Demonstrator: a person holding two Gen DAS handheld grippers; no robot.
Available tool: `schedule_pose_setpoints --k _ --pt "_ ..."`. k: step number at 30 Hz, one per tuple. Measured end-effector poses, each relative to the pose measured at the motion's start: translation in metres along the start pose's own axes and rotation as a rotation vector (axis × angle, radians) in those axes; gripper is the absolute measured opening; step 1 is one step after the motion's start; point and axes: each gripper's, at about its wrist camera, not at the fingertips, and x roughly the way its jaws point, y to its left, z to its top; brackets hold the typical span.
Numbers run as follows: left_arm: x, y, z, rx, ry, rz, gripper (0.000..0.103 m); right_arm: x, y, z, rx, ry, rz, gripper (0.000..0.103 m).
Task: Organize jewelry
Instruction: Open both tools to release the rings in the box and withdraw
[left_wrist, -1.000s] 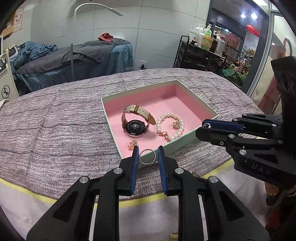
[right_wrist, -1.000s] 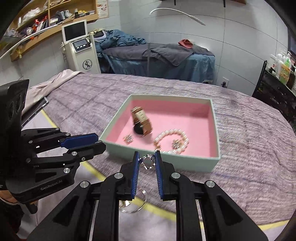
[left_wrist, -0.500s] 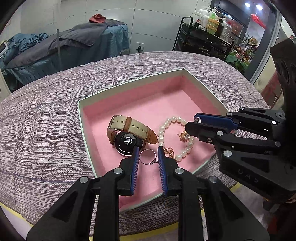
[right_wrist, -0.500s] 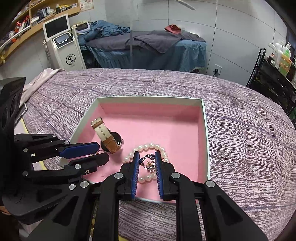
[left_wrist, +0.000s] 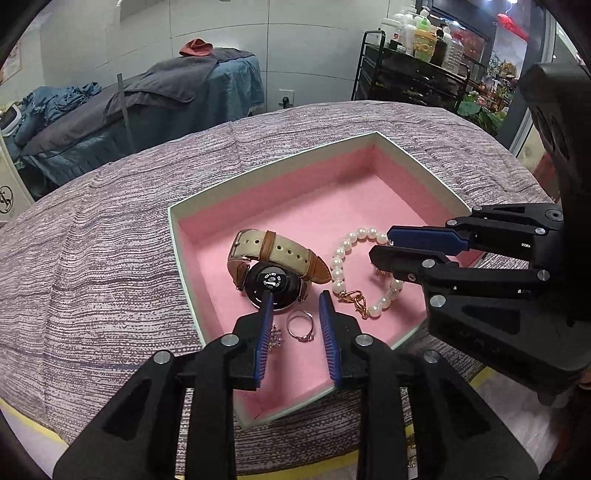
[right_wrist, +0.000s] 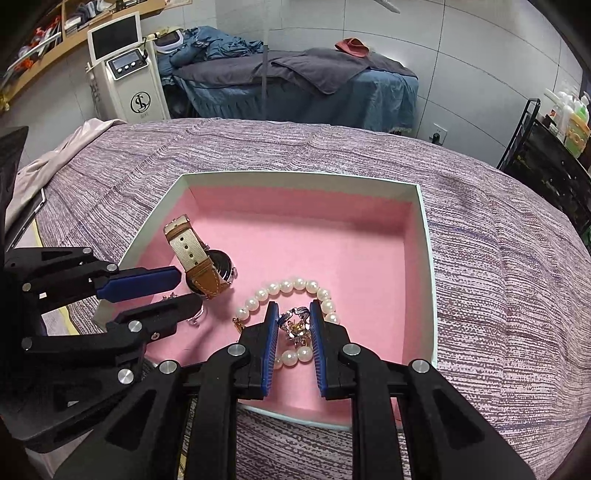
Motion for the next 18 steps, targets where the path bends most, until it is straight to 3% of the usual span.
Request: schedule_pose_setpoints --k 6,9,13,18 --pt "-0.036 0.000 -0.011 0.015 -0.089 0.067 0.071 -0.020 -0.002 0.001 0.030 -0.065 0.008 0.042" --pt "-0.060 0.003 -0.019 0.014 -0.157 0.097 0.086 -0.038 -0.006 0.000 0.081 -0.105 0.012 0.059" --pt "-0.087 0.005 -0.036 -0.011 -0.215 0.122 0.094 -0.063 -0.005 -0.012 0.131 -0.163 0.019 0.073" --pt "-0.105 0.007 -0.068 -0.041 -0.222 0.120 0.095 -0.080 0.000 -0.035 0.130 -0.173 0.004 0.077"
